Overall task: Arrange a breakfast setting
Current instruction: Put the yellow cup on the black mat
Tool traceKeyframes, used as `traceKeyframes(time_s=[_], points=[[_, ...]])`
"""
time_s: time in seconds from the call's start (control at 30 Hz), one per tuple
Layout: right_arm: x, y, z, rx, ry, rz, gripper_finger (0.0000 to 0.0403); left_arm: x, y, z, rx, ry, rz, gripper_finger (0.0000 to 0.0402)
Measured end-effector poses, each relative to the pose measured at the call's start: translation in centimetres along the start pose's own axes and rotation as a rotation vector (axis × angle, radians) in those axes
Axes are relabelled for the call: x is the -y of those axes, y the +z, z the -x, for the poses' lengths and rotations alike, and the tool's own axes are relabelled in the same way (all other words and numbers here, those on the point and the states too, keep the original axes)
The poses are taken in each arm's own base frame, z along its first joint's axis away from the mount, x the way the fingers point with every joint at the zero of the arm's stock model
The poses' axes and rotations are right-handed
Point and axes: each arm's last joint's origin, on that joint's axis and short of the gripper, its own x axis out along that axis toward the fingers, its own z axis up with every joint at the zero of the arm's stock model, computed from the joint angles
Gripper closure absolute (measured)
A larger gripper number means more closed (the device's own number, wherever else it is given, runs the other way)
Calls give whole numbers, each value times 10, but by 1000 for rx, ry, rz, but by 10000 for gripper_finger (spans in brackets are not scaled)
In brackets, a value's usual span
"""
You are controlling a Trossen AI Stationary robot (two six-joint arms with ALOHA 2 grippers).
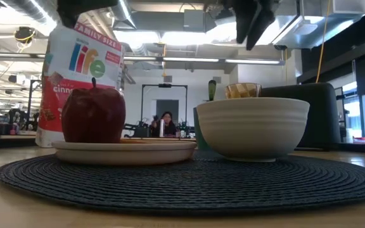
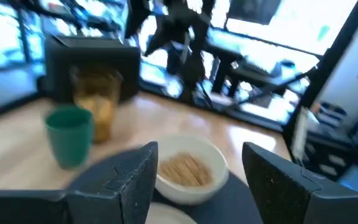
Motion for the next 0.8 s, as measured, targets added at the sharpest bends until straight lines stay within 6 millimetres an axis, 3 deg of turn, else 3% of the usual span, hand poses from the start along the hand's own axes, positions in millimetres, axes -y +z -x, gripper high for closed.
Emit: traceKeyframes(time_s=[0.2, 0.37, 0.53, 0.8], points=[[42, 21, -12, -37, 95, 31, 110, -18, 24, 6, 88, 64, -39, 174], [57, 28, -23, -85, 169, 101, 110, -29, 32, 6, 129, 154, -82, 175], [73, 37, -34, -75, 118, 156, 110, -42, 34, -2, 122, 231, -111, 175], [127, 53, -61, -96, 123, 191, 110, -68, 37, -24, 88, 232, -37, 175]])
